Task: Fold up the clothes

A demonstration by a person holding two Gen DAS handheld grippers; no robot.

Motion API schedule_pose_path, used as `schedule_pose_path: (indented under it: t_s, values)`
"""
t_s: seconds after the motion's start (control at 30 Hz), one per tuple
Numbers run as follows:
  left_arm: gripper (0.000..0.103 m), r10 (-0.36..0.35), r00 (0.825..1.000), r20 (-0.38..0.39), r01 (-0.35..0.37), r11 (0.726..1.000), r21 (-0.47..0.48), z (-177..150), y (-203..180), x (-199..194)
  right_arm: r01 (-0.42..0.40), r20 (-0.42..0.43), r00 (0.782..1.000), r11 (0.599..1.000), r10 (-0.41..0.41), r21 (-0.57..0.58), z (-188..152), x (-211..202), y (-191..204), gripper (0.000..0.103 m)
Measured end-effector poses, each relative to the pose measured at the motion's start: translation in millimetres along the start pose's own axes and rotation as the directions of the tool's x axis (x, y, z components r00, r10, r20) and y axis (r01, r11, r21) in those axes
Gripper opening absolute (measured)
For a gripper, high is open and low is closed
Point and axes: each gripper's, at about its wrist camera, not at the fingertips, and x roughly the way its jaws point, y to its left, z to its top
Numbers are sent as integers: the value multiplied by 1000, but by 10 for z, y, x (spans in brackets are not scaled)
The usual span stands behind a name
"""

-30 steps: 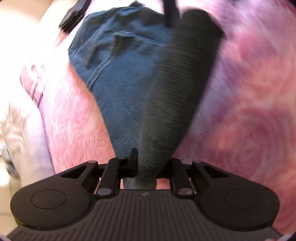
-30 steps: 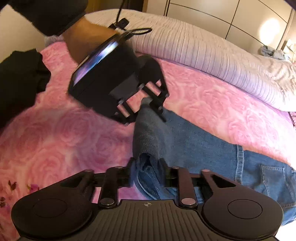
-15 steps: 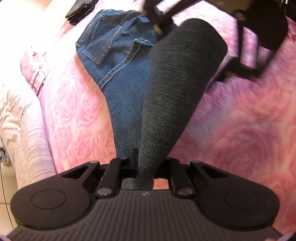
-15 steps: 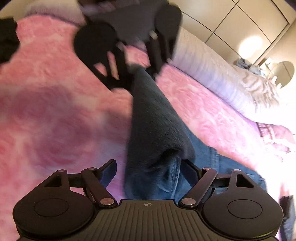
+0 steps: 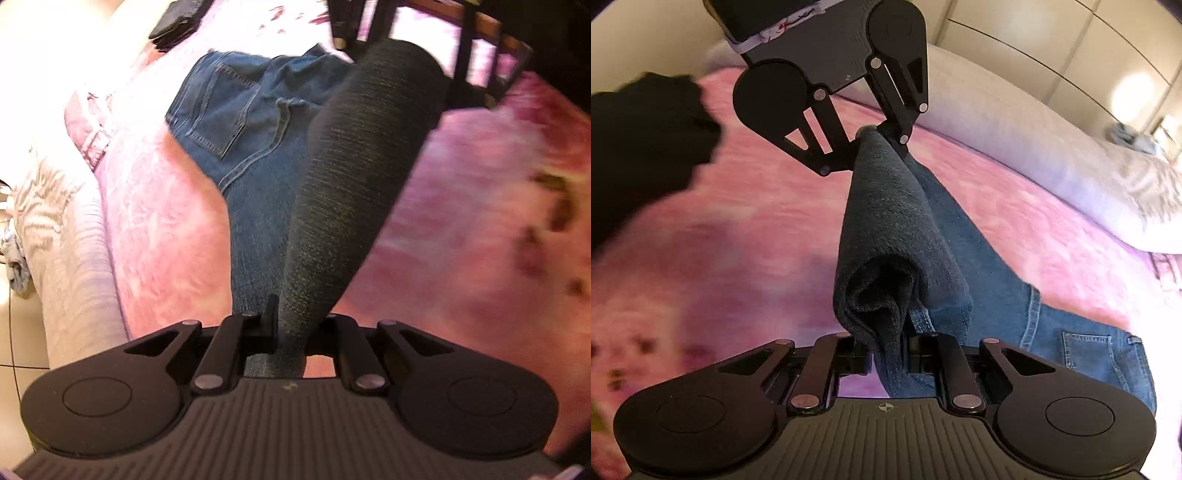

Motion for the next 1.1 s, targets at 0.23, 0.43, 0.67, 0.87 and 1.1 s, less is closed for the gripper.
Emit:
schedule_pose_path:
  t_s: [0.23, 0.43, 0.67, 0.87, 1.1]
  values:
    - [8, -15, 1000, -14, 14, 998, -67, 51, -210, -246, 45, 0, 999, 992, -45, -115, -191, -291, 417, 90]
    - [8, -1, 1000, -1, 1, 1000, 3, 202, -125, -293, 141, 104, 987, 980, -127, -139, -79, -209, 625, 91]
    - [8, -69, 997, -24, 71, 996, 58, 207, -260, -208, -28, 4, 1000, 999, 28, -25, -21, -12, 514, 20]
    - [8, -97, 995, -5, 97, 995, -35, 428, 47, -315, -65, 9, 998, 996, 64, 58, -35, -269, 255, 19]
    - [10, -124, 992, -13, 122, 985, -121, 845, 892, -312, -129, 86, 990, 979, 116, 159, 34, -535, -601, 19]
